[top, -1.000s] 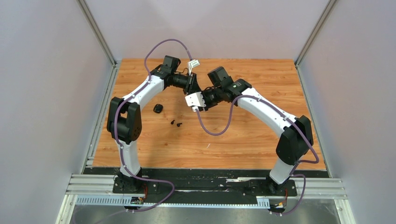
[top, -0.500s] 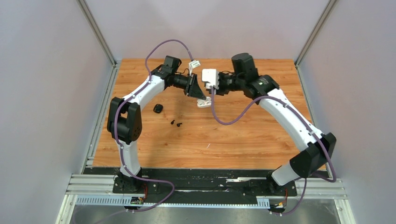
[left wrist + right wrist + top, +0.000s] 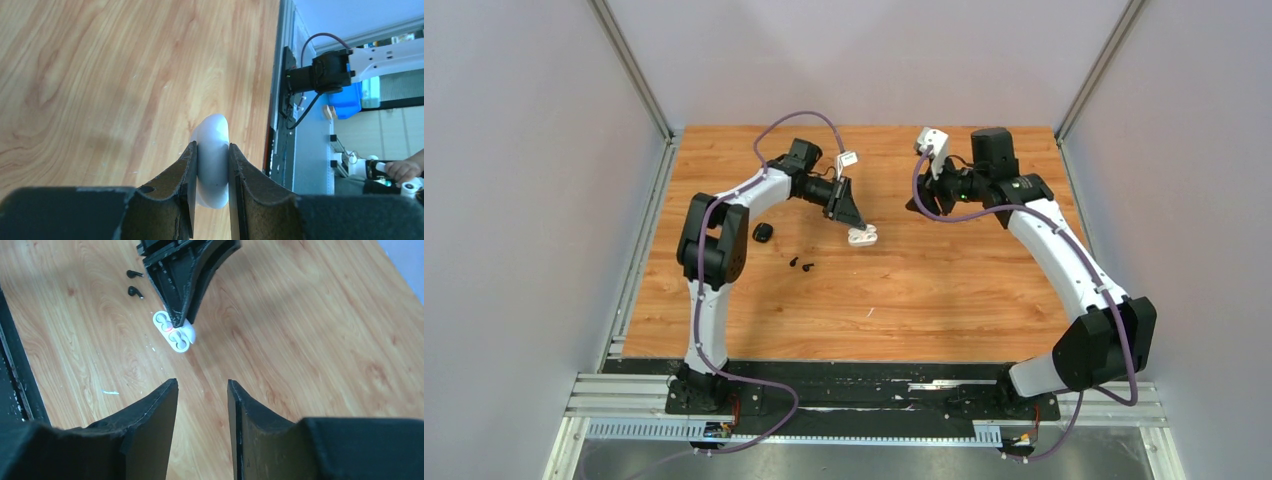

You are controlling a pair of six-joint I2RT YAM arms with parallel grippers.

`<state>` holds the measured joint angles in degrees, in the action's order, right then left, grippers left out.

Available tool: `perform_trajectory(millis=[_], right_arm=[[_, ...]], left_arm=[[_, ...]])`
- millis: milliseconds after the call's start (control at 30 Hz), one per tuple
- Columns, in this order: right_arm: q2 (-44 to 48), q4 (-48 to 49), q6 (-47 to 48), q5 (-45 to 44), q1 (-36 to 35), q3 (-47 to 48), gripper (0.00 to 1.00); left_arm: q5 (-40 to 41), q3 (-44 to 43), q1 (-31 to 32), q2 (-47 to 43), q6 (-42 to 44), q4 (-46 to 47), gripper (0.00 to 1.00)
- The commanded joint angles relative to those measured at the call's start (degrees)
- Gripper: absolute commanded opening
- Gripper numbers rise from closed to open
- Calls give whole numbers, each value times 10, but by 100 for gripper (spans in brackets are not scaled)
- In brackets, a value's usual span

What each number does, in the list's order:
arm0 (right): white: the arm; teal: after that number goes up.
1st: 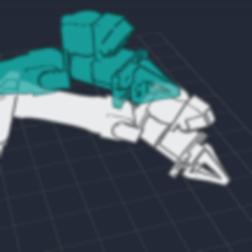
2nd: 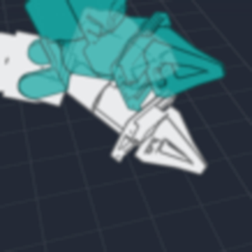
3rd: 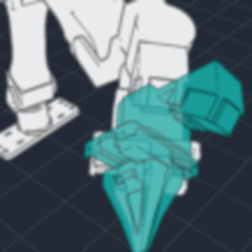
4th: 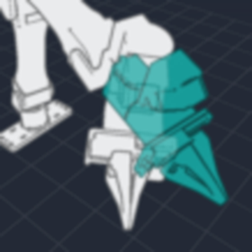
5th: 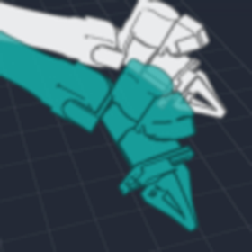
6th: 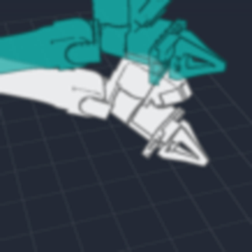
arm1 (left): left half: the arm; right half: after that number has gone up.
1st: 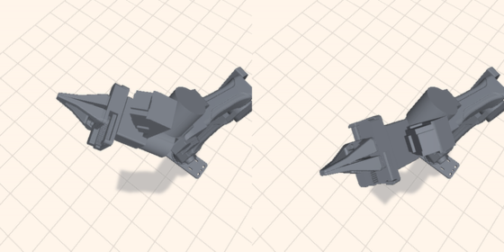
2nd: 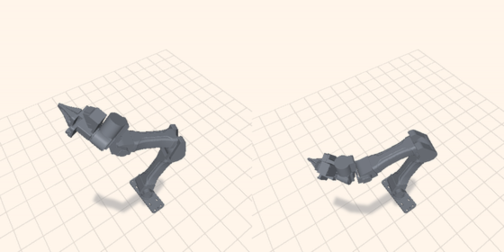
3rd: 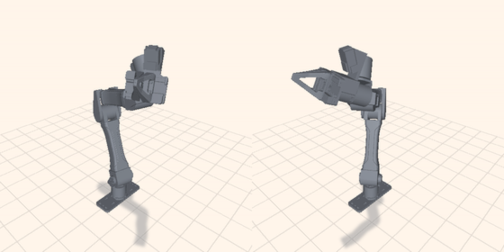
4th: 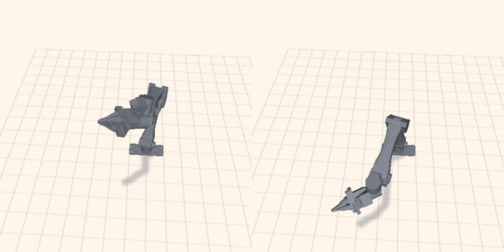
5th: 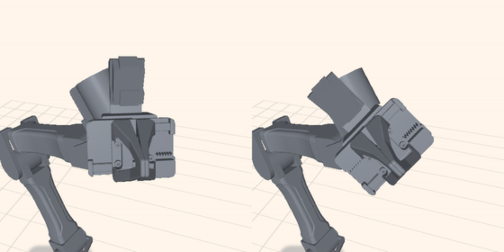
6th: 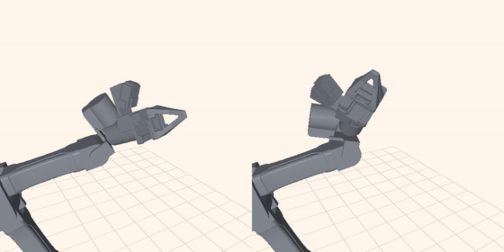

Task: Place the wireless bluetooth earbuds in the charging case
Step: Place the charging case with the earbuds at the center of the board.

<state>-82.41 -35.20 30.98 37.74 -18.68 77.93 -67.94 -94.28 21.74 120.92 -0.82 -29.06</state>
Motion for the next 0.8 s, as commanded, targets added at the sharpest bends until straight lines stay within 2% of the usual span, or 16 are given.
perform_trajectory(millis=[0,167,400,767], right_arm=[[15,19,-72,22,45,-11,42],[10,19,-85,24,68,-28,42],[2,19,-83,27,73,-37,43],[-2,29,-77,29,76,-49,43]], left_arm=[[-13,-30,5,51,23,5,0],[0,-52,7,106,30,0,0],[23,-44,11,122,40,24,0],[91,82,16,53,68,162,0]])
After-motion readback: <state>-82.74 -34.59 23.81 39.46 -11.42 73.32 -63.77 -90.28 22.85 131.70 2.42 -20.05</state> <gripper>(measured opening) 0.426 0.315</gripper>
